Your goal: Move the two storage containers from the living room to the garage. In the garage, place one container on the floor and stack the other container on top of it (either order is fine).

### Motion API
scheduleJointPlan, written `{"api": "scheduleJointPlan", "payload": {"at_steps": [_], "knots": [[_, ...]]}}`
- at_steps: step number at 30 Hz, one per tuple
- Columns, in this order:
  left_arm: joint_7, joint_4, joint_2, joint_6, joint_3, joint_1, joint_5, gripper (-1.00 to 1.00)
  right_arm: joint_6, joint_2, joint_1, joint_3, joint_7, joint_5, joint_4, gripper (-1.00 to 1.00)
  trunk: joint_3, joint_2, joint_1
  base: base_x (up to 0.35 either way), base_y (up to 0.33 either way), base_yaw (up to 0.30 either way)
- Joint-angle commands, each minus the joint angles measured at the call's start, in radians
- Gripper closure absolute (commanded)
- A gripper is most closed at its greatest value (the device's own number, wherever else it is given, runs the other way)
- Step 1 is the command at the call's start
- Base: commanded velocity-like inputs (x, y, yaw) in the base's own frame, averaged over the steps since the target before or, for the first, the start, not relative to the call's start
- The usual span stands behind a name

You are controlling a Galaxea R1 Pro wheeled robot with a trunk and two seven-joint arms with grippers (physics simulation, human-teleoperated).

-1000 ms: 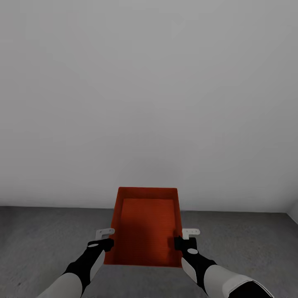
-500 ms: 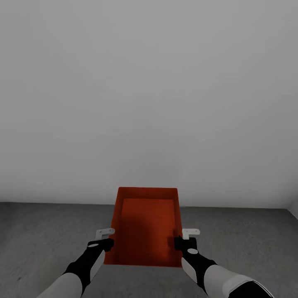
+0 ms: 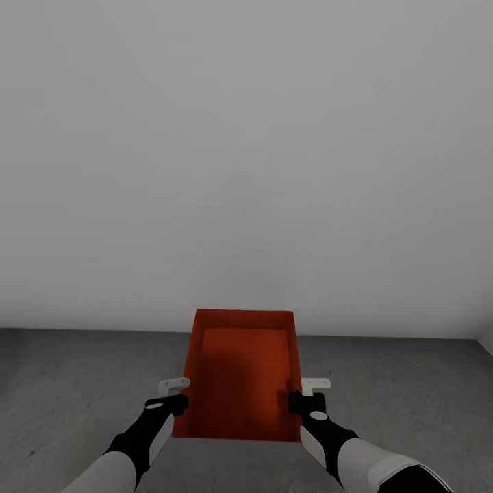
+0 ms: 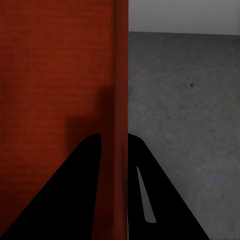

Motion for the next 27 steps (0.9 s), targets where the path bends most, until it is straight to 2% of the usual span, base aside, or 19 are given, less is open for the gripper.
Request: {"api": "scheduleJointPlan", "payload": {"at_steps": [1, 27], "knots": [[0.006, -0.003, 0.007, 0.007, 0.010, 0.000, -0.017, 1.00, -0.005, 0.000, -0.001, 0.004, -0.004, -0.010, 0.001, 1.00, -0.002, -0.001, 0.000, 0.000, 0.000, 0.000], [0.014, -0.003, 0.007, 0.007, 0.010, 0.000, -0.019, 1.00, -0.005, 0.000, -0.001, 0.004, -0.004, -0.010, 0.001, 1.00, -0.044, -0.001, 0.000, 0.000, 0.000, 0.000]]}}
